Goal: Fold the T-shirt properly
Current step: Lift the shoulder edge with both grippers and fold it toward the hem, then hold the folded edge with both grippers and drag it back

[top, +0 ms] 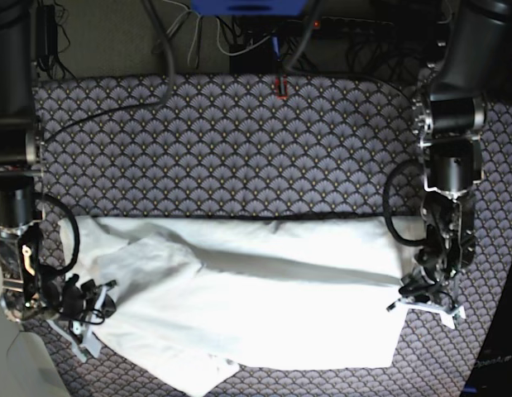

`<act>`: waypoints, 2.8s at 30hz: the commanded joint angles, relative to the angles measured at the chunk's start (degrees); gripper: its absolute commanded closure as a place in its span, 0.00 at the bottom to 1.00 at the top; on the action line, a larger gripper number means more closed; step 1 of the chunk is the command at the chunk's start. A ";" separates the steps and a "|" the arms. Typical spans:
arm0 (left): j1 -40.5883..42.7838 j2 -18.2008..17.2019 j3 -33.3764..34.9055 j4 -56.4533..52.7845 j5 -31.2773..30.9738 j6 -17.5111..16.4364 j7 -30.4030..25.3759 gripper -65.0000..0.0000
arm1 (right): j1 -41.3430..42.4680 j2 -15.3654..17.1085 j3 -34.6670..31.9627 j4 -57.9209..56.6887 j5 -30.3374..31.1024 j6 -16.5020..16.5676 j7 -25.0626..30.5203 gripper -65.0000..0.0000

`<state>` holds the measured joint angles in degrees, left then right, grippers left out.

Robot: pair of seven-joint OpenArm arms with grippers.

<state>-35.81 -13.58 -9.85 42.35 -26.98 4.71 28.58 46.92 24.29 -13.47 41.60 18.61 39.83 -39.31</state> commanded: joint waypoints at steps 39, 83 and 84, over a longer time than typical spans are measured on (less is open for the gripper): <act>20.74 -4.75 4.97 27.85 -0.31 -7.22 4.70 0.16 | -12.59 4.50 10.71 16.55 -1.34 0.17 -3.11 0.34; 18.19 -3.25 1.71 11.06 0.13 -7.66 -7.44 0.28 | -29.47 5.55 17.65 35.98 -1.60 0.17 -7.59 0.34; 18.19 -3.25 1.71 11.06 0.13 -7.66 -7.44 0.35 | -29.47 5.55 17.65 35.98 -1.60 0.17 -7.59 0.34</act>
<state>-16.23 -16.32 -8.03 52.82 -26.37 -2.79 21.19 16.16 28.71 3.73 76.53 16.69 40.10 -48.05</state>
